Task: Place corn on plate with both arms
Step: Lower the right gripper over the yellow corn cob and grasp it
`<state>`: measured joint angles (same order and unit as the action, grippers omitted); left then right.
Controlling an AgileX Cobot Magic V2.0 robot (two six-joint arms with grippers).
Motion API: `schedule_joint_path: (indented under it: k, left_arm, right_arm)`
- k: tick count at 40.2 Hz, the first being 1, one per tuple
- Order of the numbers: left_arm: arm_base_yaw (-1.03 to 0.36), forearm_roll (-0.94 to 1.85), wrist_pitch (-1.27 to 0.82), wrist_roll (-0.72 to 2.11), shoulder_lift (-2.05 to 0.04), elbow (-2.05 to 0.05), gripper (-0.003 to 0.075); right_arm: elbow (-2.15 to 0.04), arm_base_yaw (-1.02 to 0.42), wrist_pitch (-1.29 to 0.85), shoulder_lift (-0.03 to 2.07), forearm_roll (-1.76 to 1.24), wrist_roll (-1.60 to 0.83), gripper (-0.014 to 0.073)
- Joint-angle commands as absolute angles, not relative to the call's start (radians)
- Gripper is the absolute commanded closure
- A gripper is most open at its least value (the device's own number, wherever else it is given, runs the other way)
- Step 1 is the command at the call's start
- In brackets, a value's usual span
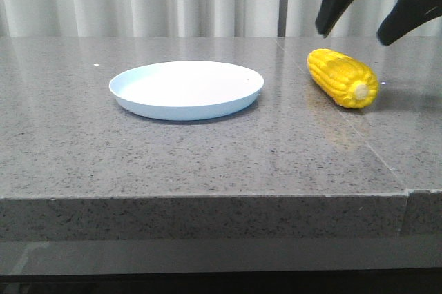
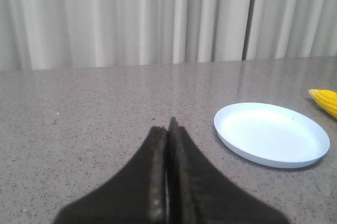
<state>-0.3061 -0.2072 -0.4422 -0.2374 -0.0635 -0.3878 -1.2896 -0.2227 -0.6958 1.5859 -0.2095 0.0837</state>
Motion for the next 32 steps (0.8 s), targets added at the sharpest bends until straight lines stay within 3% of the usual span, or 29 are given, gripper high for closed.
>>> schedule_joint_path:
  k: [1,16,27,32]
  left_arm:
    - [-0.311,-0.216,-0.364,-0.243,-0.074,-0.413,0.0741]
    - [-0.311,-0.216,-0.364,-0.243,-0.074,-0.413,0.0741]
    - [-0.311,-0.216,-0.364,-0.243,-0.074,-0.413,0.0741]
    - [-0.311,-0.216,-0.364,-0.243,-0.074,-0.413,0.0741]
  right_arm:
    - [-1.369,-0.222,-0.656,1.615,-0.237,0.075,-0.0033]
    - [-1.438,-0.222,-0.667,1.752,-0.255,0.075,0.0008]
    - [-1.441,-0.222,-0.669,1.751,-0.255,0.075,0.0396]
    - [-1.442,-0.222,-0.674,1.733,-0.256,0.075,0.0455]
